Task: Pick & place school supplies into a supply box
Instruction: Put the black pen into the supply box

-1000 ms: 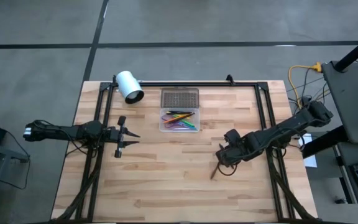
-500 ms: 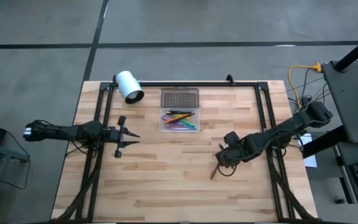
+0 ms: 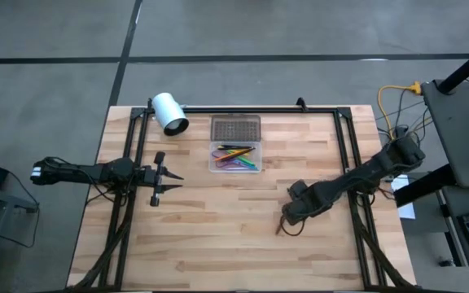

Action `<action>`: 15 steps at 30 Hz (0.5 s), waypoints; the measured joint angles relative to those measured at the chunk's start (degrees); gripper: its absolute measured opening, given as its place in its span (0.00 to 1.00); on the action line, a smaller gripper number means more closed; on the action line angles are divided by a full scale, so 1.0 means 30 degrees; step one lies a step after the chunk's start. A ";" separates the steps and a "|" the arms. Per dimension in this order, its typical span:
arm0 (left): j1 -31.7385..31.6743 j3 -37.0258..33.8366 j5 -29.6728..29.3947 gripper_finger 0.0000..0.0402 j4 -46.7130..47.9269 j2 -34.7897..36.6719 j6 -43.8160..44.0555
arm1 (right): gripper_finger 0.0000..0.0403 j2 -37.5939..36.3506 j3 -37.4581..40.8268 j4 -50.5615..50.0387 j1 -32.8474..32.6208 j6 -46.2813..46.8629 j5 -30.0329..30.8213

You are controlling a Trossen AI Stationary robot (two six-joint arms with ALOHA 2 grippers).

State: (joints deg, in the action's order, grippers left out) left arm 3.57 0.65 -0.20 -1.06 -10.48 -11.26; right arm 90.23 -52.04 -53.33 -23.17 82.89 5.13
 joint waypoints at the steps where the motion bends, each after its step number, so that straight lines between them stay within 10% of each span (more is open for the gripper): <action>1: 0.0002 -0.0002 0.0006 0.22 0.0007 0.0000 -0.0002 | 0.18 0.0309 0.0004 0.0016 -0.0001 -0.0295 -0.0174; 15: -0.0006 -0.0002 -0.0002 0.22 0.0000 0.0000 0.0003 | 0.20 0.2544 -0.0047 0.0855 0.0755 -0.0245 -0.1314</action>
State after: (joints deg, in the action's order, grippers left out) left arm 3.55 0.64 -0.21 -1.06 -10.48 -11.25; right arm 97.86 -52.18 -50.77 -20.90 82.16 1.19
